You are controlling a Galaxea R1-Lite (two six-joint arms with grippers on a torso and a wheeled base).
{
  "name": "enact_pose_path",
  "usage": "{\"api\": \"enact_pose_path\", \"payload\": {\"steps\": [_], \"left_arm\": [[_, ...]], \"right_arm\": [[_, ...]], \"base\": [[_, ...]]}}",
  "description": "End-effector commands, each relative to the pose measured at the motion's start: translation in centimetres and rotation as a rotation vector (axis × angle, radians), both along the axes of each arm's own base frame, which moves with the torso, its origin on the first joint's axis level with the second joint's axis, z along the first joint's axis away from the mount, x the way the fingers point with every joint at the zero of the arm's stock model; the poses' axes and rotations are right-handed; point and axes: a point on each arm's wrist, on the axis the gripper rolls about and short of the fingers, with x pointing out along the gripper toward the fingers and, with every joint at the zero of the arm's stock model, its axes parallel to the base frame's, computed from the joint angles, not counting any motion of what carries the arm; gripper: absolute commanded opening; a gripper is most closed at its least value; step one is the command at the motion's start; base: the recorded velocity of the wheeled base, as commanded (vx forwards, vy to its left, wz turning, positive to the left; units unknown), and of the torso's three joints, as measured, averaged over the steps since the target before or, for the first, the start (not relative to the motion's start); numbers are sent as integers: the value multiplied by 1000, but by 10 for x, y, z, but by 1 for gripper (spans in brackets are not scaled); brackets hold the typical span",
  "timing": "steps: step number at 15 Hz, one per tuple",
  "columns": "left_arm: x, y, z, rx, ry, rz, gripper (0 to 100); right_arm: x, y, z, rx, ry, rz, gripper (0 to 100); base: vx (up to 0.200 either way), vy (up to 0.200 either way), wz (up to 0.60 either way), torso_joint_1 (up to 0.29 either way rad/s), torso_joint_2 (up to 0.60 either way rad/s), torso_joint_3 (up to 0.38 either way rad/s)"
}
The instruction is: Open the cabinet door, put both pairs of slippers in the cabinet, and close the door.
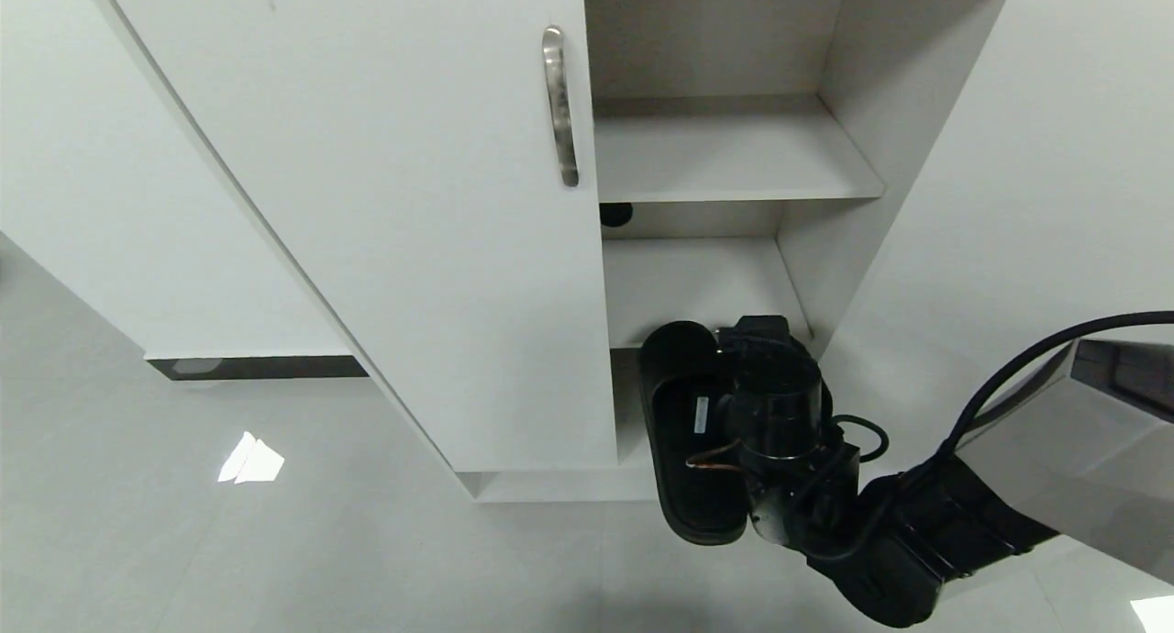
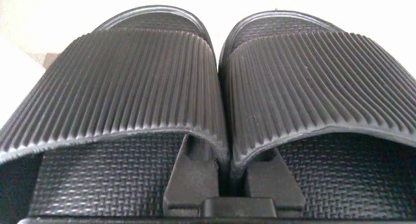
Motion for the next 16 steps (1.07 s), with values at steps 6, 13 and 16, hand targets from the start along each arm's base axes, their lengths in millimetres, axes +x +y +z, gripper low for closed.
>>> {"api": "enact_pose_path", "payload": {"steps": [6, 13, 16], "left_arm": [[0, 0, 0, -1, 1, 0, 0], [0, 0, 0, 0, 1, 0, 0], [0, 0, 0, 0, 1, 0, 0]], "right_arm": [[30, 9, 11, -2, -84, -33, 0], [33, 3, 4, -39, -184, -80, 0], [35, 4, -4, -53, -171, -75, 0]], "base": [[0, 0, 0, 0, 0, 0], [0, 0, 0, 0, 0, 0], [0, 0, 0, 0, 0, 0]]}}
